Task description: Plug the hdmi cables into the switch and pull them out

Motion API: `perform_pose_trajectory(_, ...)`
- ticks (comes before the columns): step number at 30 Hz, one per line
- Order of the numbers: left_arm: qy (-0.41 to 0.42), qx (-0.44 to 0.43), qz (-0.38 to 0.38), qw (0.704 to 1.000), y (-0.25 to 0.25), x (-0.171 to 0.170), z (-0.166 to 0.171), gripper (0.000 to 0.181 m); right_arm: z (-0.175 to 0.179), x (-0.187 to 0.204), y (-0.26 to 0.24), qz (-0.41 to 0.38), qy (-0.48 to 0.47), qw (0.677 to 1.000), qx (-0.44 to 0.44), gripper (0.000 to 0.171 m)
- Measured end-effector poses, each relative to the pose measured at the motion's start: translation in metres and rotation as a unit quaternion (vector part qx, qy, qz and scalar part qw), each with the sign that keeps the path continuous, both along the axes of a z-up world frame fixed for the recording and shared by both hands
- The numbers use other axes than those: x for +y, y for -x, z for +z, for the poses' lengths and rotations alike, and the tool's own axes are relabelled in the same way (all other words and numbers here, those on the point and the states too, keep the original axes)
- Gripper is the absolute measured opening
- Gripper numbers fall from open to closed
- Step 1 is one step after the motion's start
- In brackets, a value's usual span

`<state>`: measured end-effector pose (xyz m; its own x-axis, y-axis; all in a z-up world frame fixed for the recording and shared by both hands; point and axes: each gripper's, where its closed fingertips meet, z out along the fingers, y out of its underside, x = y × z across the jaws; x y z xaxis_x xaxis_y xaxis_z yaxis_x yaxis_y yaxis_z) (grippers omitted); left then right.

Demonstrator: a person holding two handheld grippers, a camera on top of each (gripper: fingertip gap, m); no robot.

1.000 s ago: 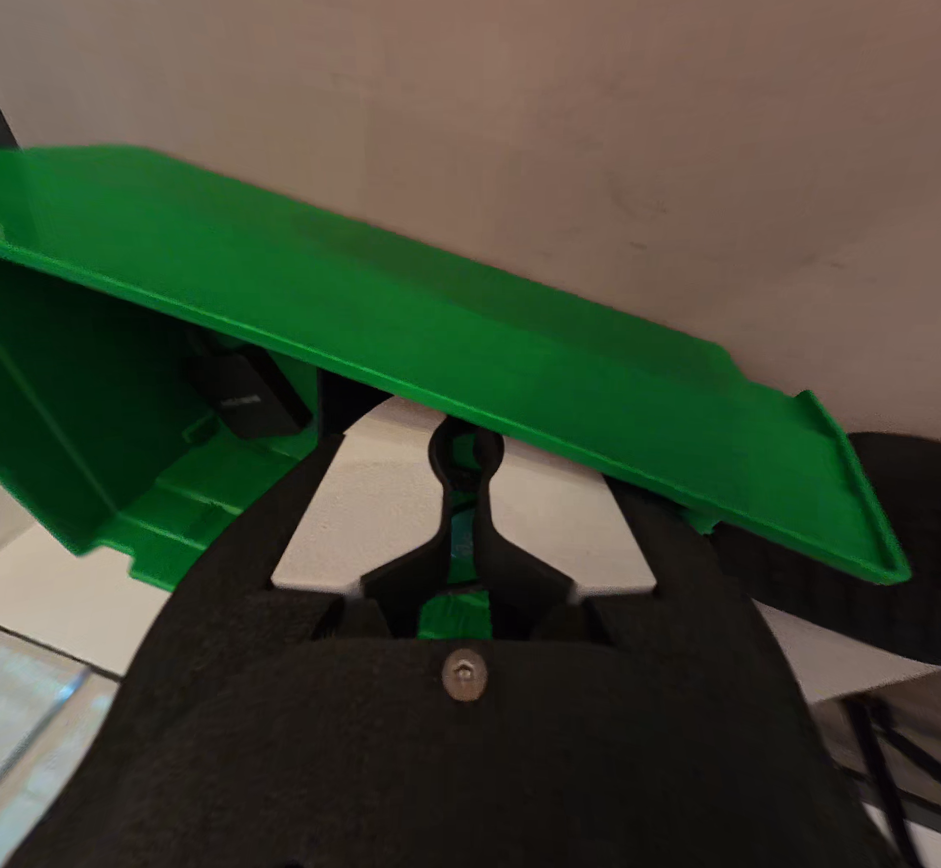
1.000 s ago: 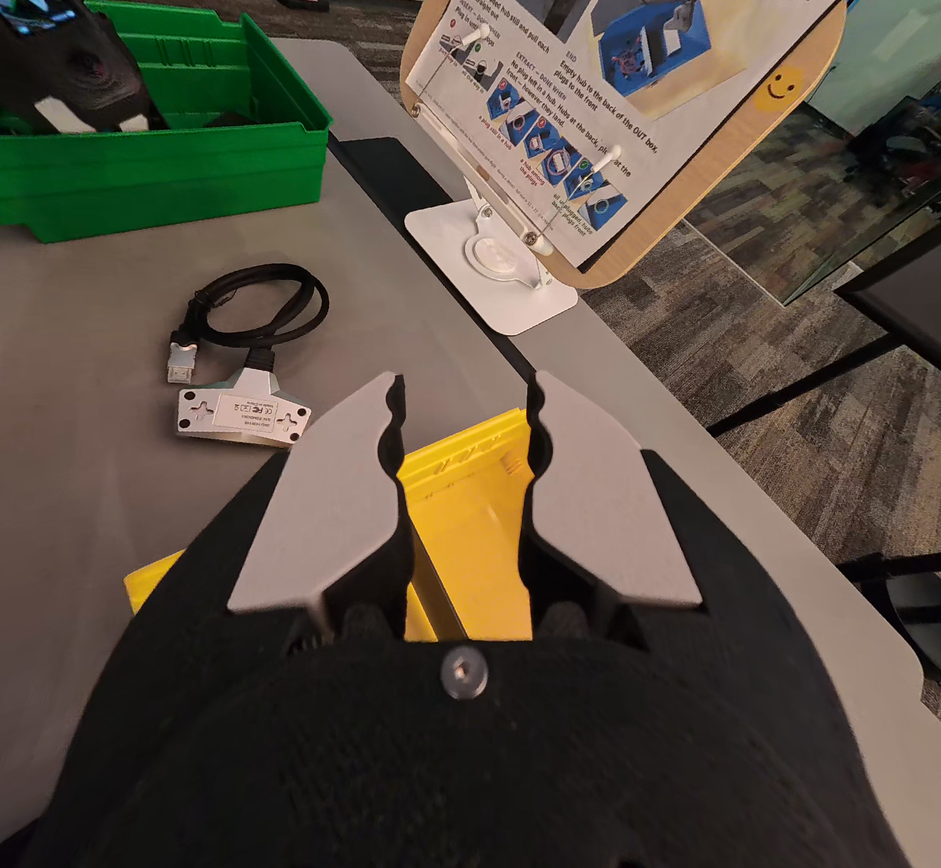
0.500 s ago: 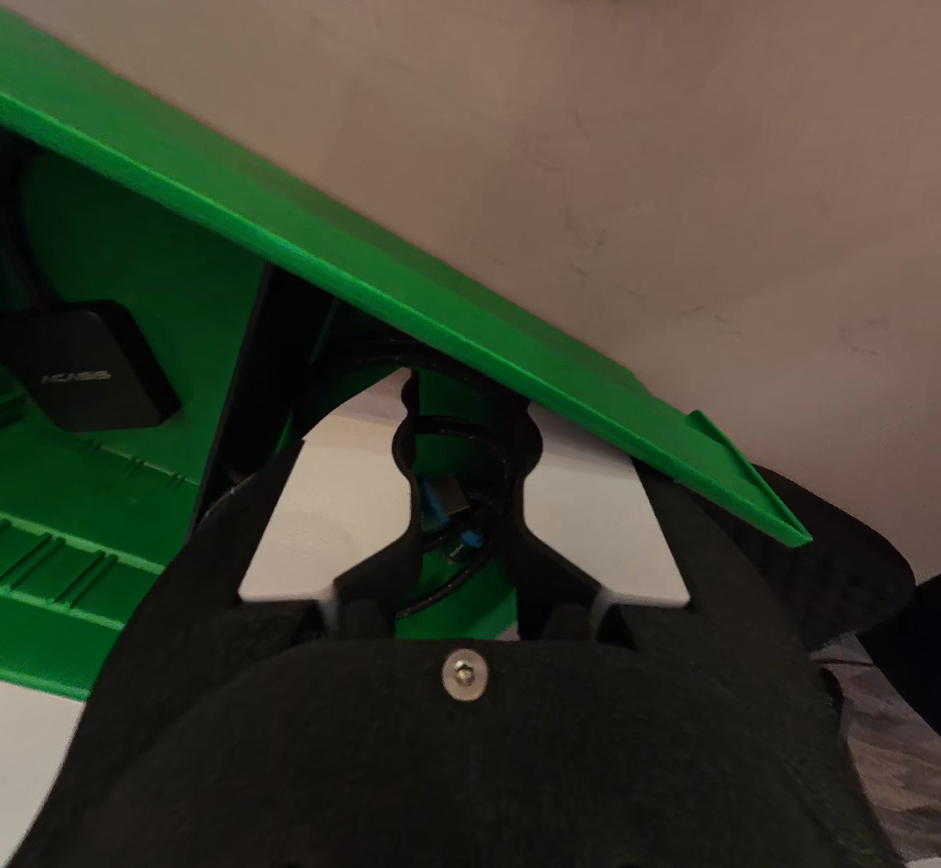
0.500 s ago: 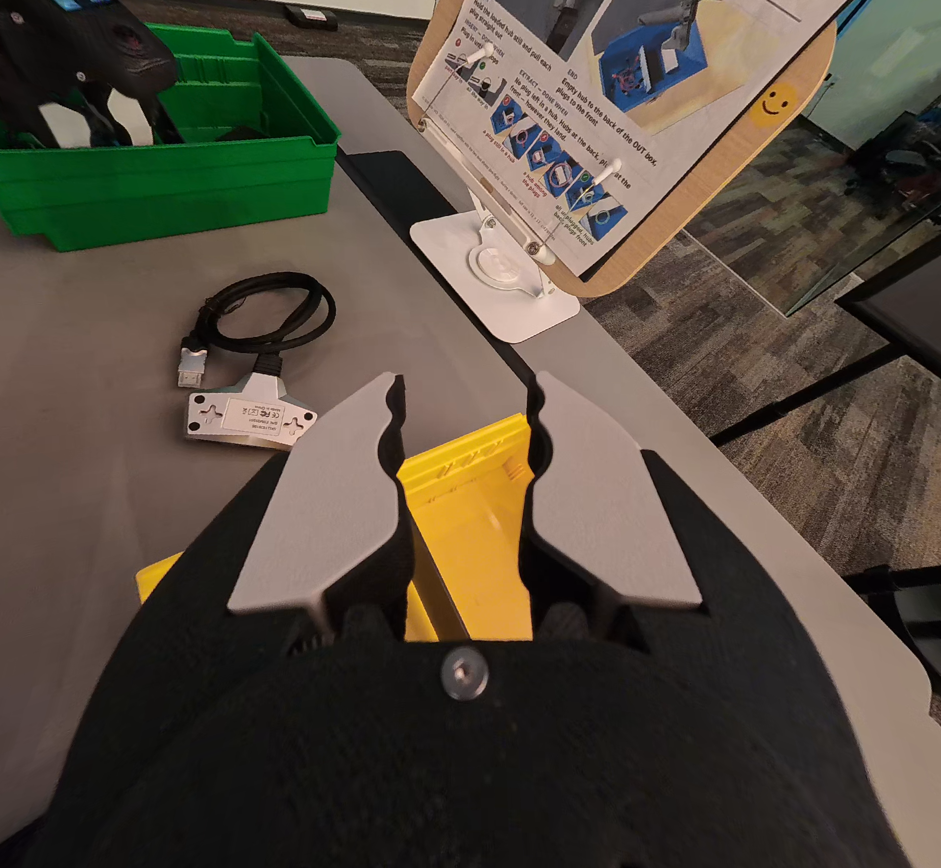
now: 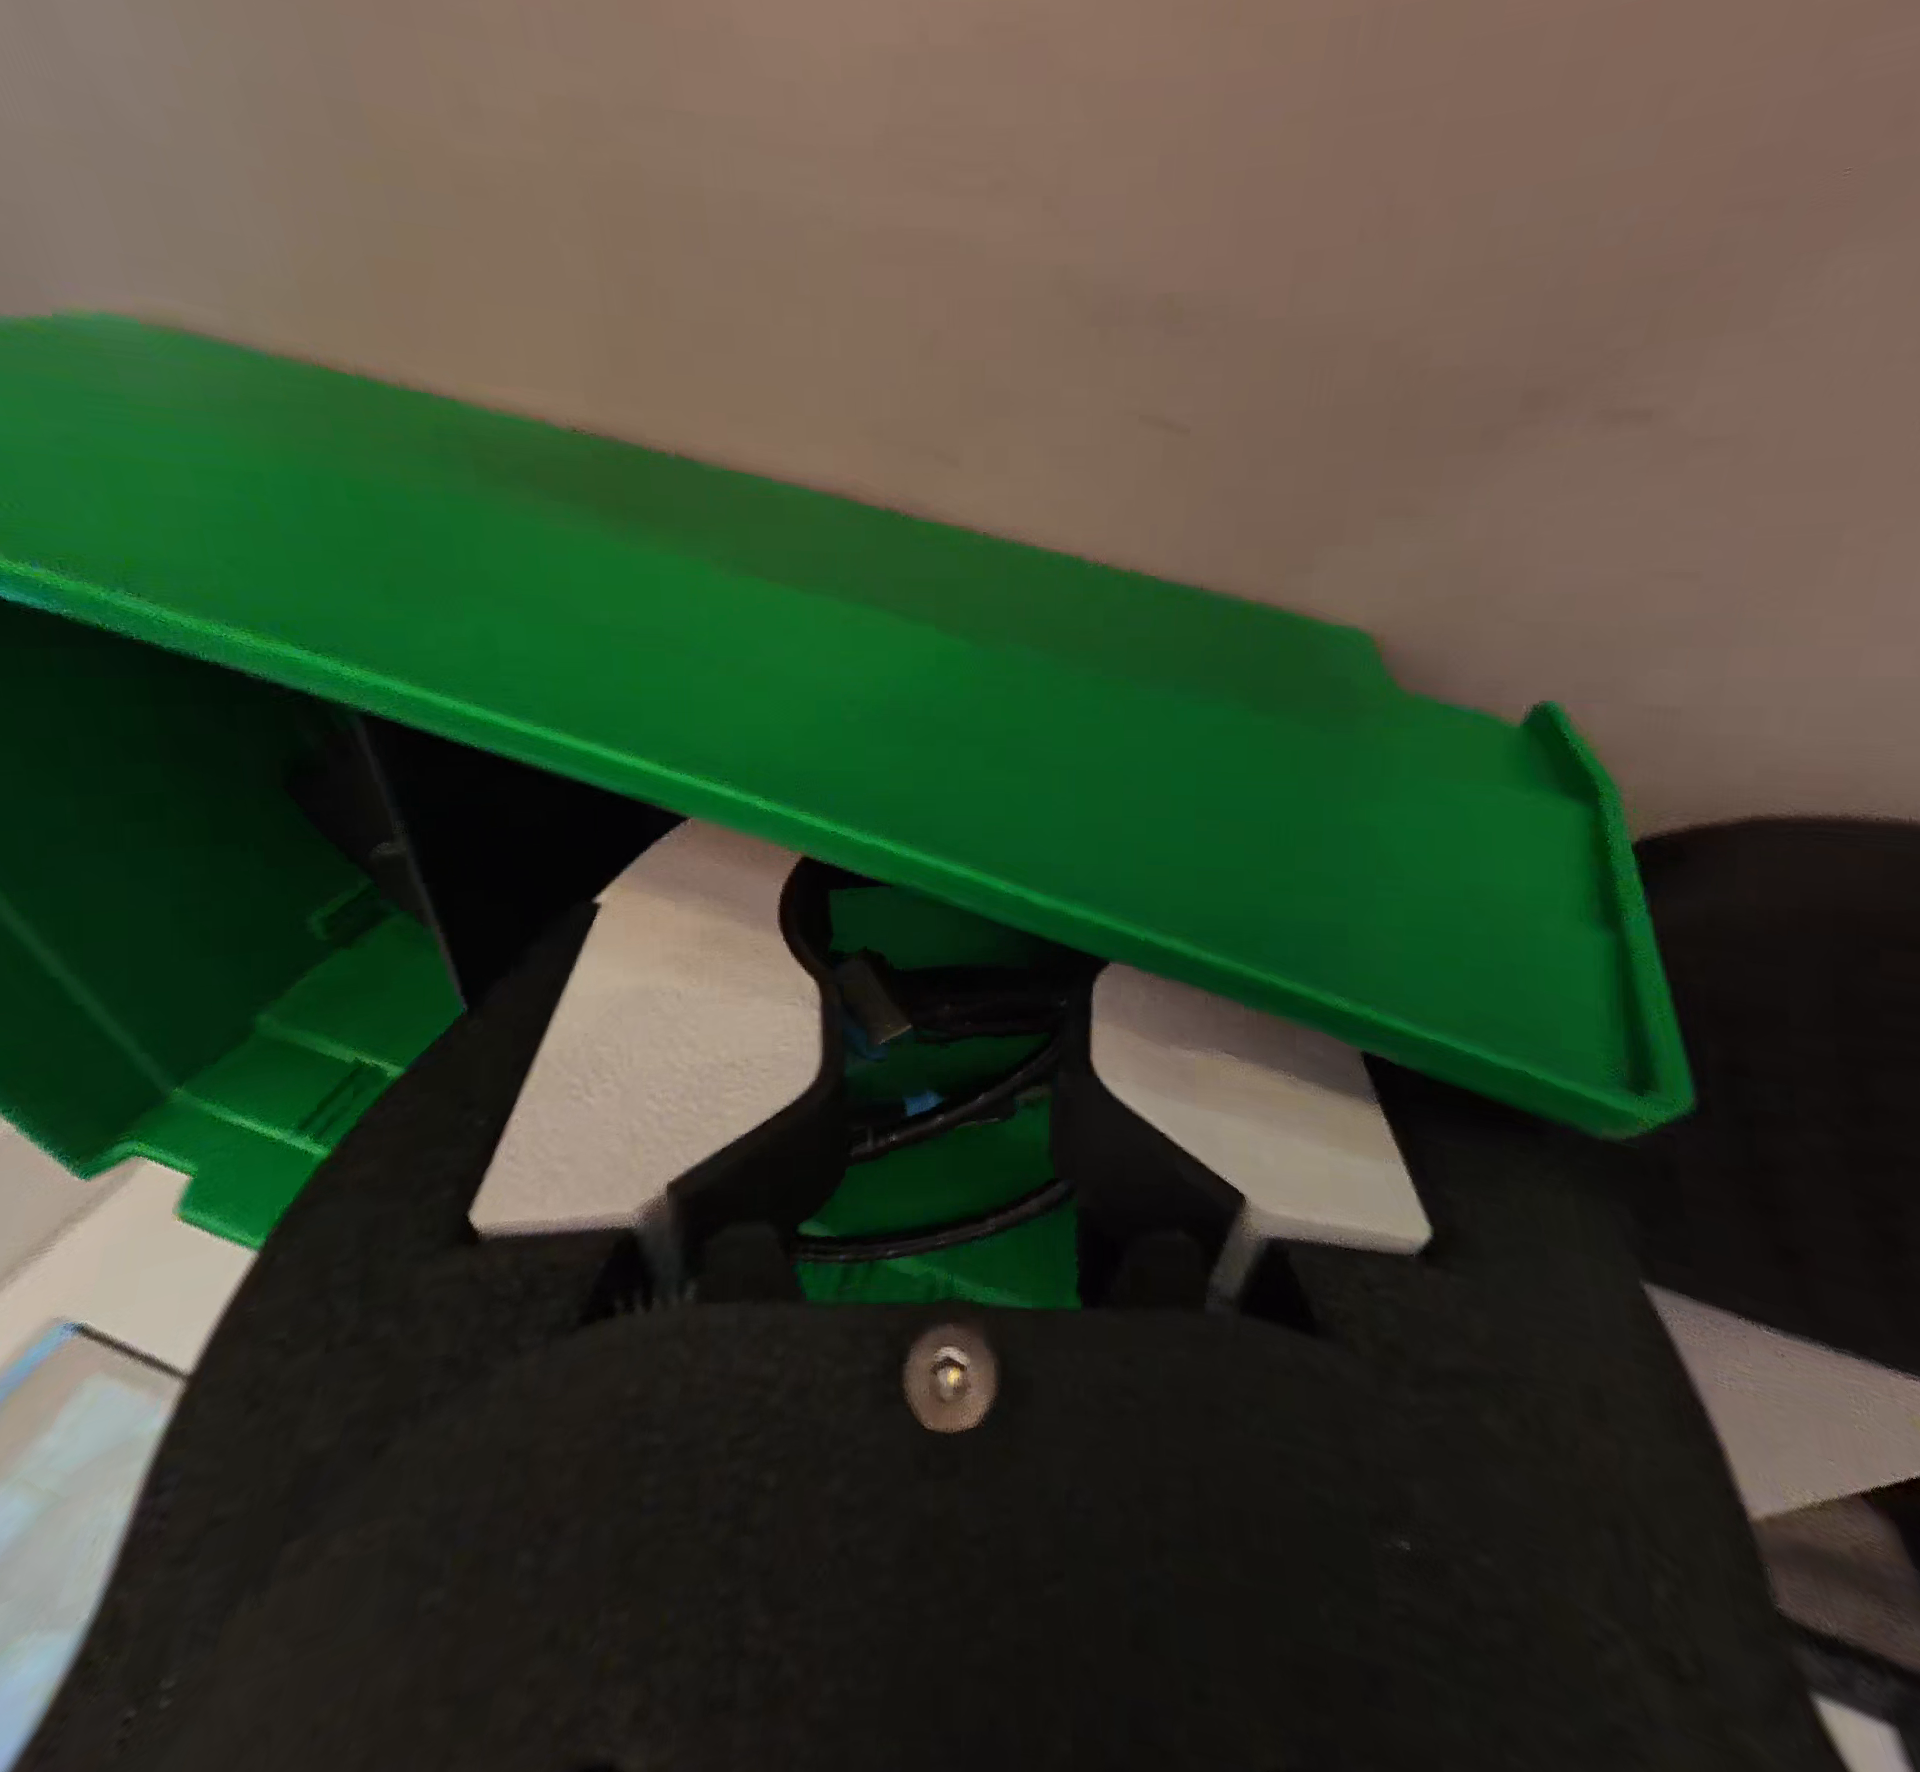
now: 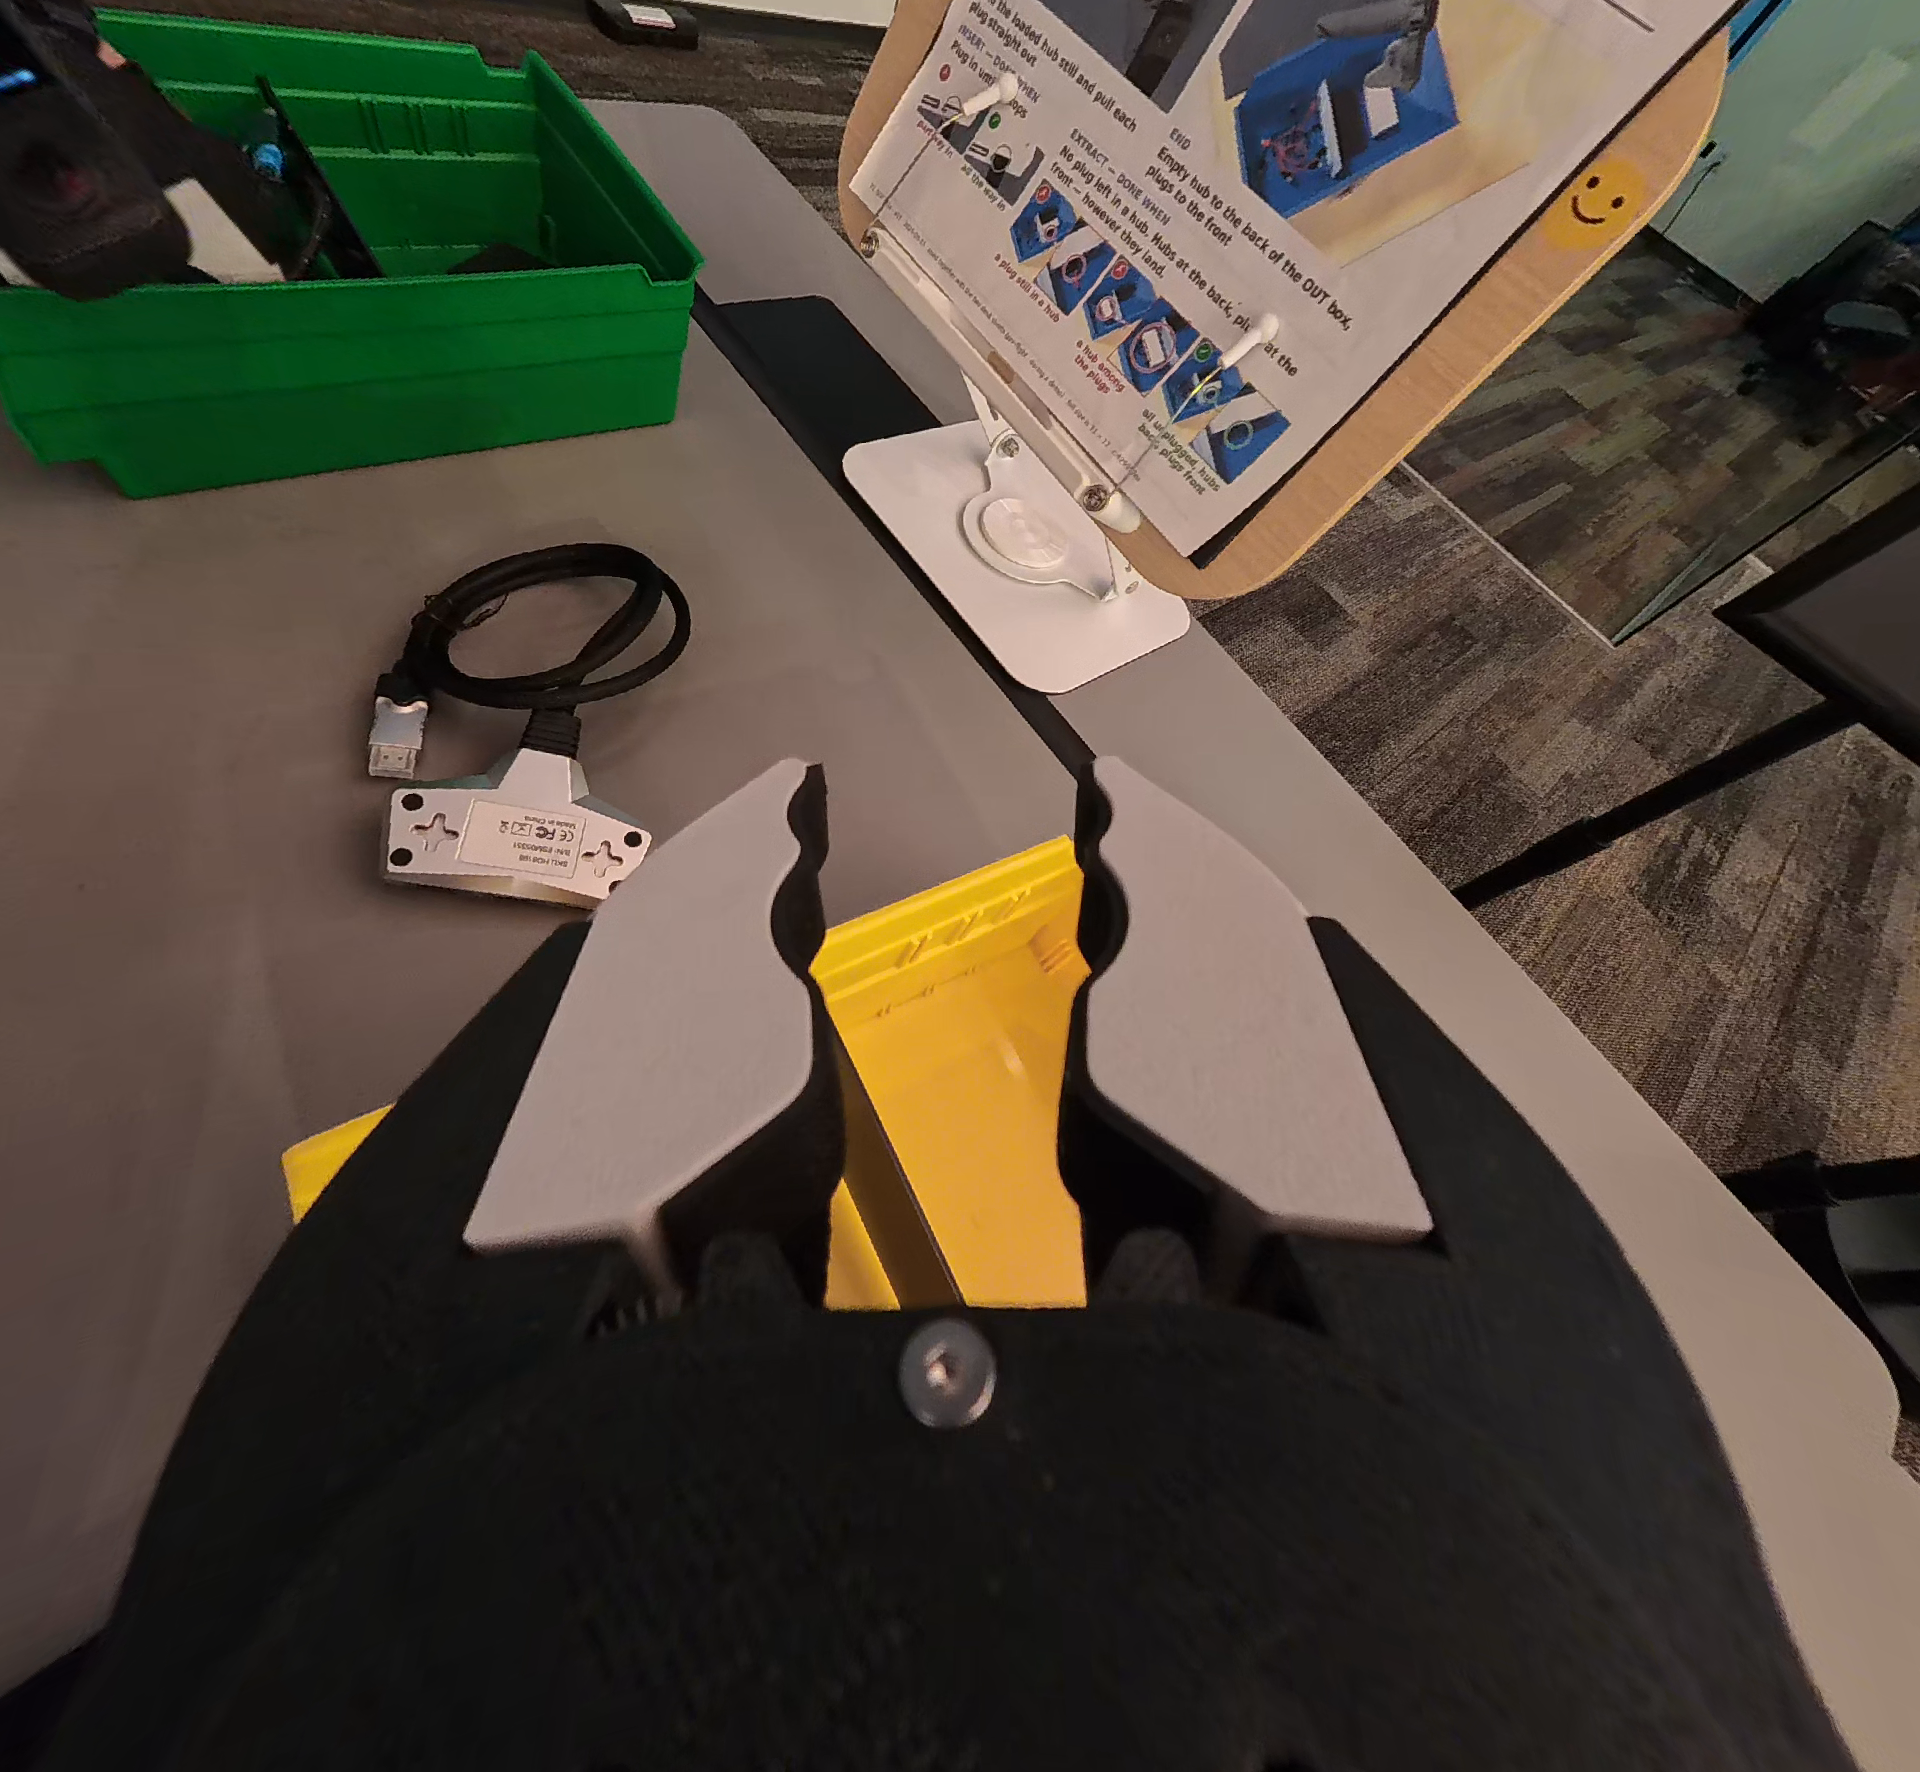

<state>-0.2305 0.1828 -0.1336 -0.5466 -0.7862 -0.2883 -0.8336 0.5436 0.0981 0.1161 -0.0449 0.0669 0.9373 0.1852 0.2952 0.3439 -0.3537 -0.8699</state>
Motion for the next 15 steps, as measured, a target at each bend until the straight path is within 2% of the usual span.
perform_pose_trajectory(1,-0.001,0.002,-0.011,1.000,0.001,0.000,0.002,0.042,-0.001,0.000,0.000,0.001,0.002,1.000,0.000,0.046)
perform_pose_trajectory(5,0.038,-0.026,-0.010,0.999,0.000,-0.010,0.014,0.035,-0.006,0.001,0.002,0.004,0.014,1.000,-0.009,0.046)
perform_pose_trajectory(10,0.067,-0.115,0.003,0.991,-0.003,-0.024,0.037,0.034,-0.001,0.001,0.000,-0.001,0.002,1.000,-0.011,0.045)
perform_pose_trajectory(12,0.036,-0.161,0.000,0.986,-0.005,-0.024,0.047,0.031,0.000,0.000,0.000,-0.002,-0.001,1.000,-0.006,0.045)
perform_pose_trajectory(14,-0.028,-0.204,0.003,0.979,-0.004,-0.018,0.058,0.029,0.000,-0.001,-0.001,-0.003,-0.001,1.000,-0.004,0.045)
perform_pose_trajectory(15,-0.027,-0.218,0.012,0.976,-0.001,-0.023,0.059,0.027,0.000,-0.001,-0.001,-0.004,-0.001,1.000,-0.004,0.045)
